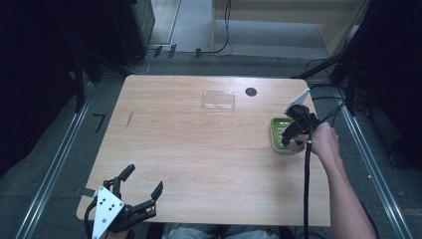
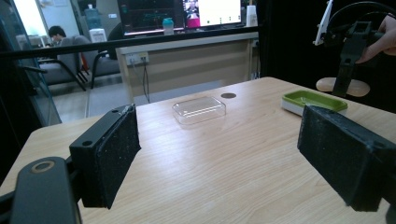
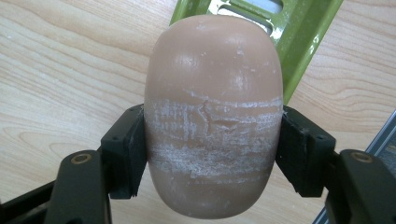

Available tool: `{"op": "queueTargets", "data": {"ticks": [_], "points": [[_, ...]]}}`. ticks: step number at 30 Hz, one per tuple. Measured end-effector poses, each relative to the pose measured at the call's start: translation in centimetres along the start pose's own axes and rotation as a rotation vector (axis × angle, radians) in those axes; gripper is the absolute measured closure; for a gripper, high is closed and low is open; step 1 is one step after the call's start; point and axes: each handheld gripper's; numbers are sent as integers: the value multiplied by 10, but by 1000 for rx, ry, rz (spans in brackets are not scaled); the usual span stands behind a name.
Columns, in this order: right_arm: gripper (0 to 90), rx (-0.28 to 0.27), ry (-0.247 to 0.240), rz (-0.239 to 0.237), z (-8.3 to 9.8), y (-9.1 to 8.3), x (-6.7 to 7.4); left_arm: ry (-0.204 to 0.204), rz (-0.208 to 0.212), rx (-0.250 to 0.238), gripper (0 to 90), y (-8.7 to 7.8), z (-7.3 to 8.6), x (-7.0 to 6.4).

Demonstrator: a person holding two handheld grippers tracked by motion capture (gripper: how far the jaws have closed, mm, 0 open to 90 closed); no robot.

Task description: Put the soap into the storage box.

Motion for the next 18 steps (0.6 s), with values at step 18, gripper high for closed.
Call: {"op": "queueTargets", "data": {"ticks": [18], "points": [[337, -13, 19, -4, -12, 1, -2, 1, 1, -3, 136, 0, 0, 0]]}}
Point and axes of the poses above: each handheld gripper's, and its own axes: y roughly forward along the jaws, z roughly out of its underside, x roughly to its left, and after that the axes turned 14 degrees about y, right-handed
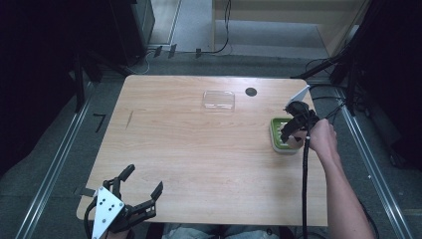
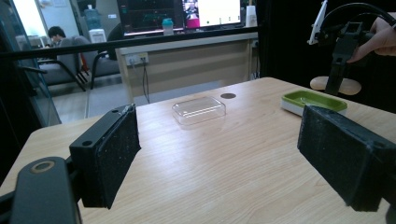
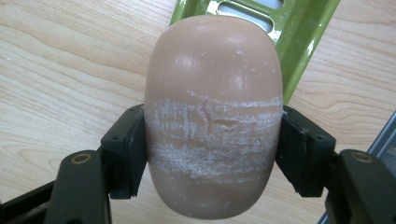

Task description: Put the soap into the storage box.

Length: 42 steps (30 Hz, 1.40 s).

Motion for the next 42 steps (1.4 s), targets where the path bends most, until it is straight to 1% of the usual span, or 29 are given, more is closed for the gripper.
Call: {"op": "queueTargets", "data": {"ticks": [7, 10, 11, 15, 18, 22, 33, 34, 37, 38, 39, 42], "points": [[337, -1, 13, -3, -6, 3, 0, 0, 0, 1, 136, 0, 0, 0], [337, -5, 10, -6, -8, 5, -1, 1, 1, 2, 136, 0, 0, 0], [337, -10, 18, -7, -9, 6, -1, 1, 2, 1, 136, 0, 0, 0], [337, -6, 23, -7, -11, 8, -2, 0, -1, 2, 136, 0, 0, 0], [336, -14, 23, -9, -13, 10, -2, 0, 0, 2, 136, 0, 0, 0], [337, -11, 24, -9, -16, 11, -1, 0, -1, 3, 136, 0, 0, 0], [337, -5, 46, -7, -24, 20, -4, 0, 0, 2, 136, 0, 0, 0], [337, -2, 58, -8, -24, 21, -4, -1, 0, 2, 136, 0, 0, 0], [337, -8, 55, -10, -26, 23, -5, -1, 0, 3, 136, 0, 0, 0], [337, -4, 67, -9, -26, 23, -5, 0, 1, 3, 136, 0, 0, 0], [337, -11, 62, -11, -27, 24, -5, 1, 2, 3, 136, 0, 0, 0], [337, -10, 67, -6, -29, 26, -5, -1, 2, 3, 136, 0, 0, 0]]}}
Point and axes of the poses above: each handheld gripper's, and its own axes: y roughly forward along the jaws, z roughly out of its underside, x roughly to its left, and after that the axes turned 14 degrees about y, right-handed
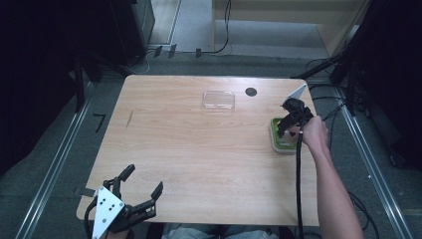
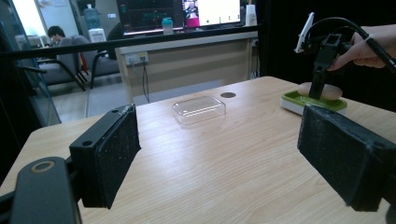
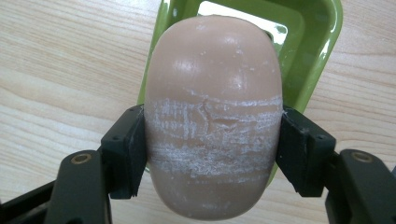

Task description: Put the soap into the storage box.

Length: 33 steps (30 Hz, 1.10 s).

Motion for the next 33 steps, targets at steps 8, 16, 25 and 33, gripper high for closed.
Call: {"op": "queueTargets", "data": {"ticks": [8, 16, 25, 33], "points": [[336, 1, 20, -5, -4, 6, 0, 0, 1, 1, 136, 0, 0, 0], [337, 5, 35, -7, -6, 10, -2, 0, 2, 2, 136, 0, 0, 0], [336, -1, 49, -5, -9, 14, -3, -1, 2, 1, 136, 0, 0, 0], [336, 1, 64, 1, -11, 18, -2, -1, 3, 0, 136, 0, 0, 0]]}}
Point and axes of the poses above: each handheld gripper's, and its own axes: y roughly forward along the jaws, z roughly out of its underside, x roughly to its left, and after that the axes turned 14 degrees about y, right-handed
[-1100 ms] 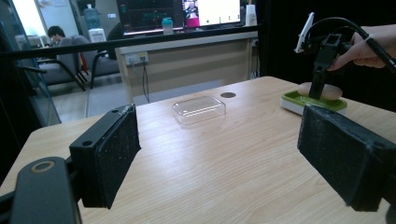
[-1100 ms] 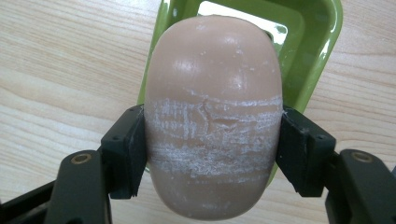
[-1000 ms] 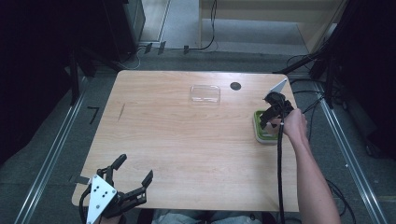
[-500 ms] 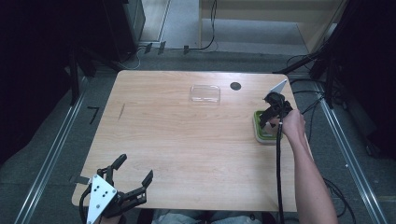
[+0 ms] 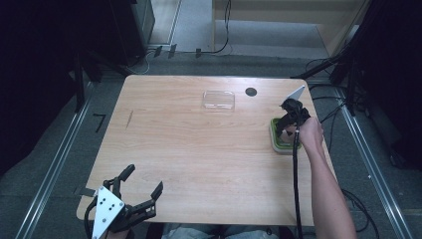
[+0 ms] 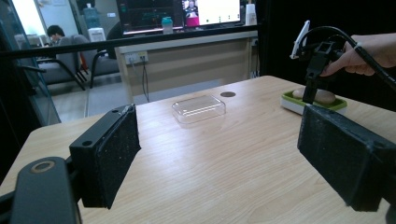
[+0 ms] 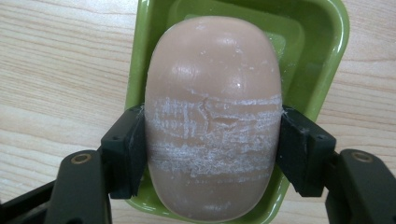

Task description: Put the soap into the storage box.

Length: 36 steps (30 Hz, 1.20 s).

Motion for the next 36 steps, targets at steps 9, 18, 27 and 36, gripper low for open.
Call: {"op": "queueTargets", "data": {"ticks": [9, 18, 27, 36], "points": [[336, 3, 27, 3, -1, 4, 0, 0, 0, 0, 136, 0, 0, 0], [335, 2, 38, 6, -2, 7, 0, 1, 0, 2, 136, 0, 0, 0], [335, 1, 45, 7, -2, 8, 0, 1, 0, 2, 136, 0, 0, 0], [333, -3, 45, 10, -1, 9, 1, -1, 0, -1, 136, 0, 0, 0]]}}
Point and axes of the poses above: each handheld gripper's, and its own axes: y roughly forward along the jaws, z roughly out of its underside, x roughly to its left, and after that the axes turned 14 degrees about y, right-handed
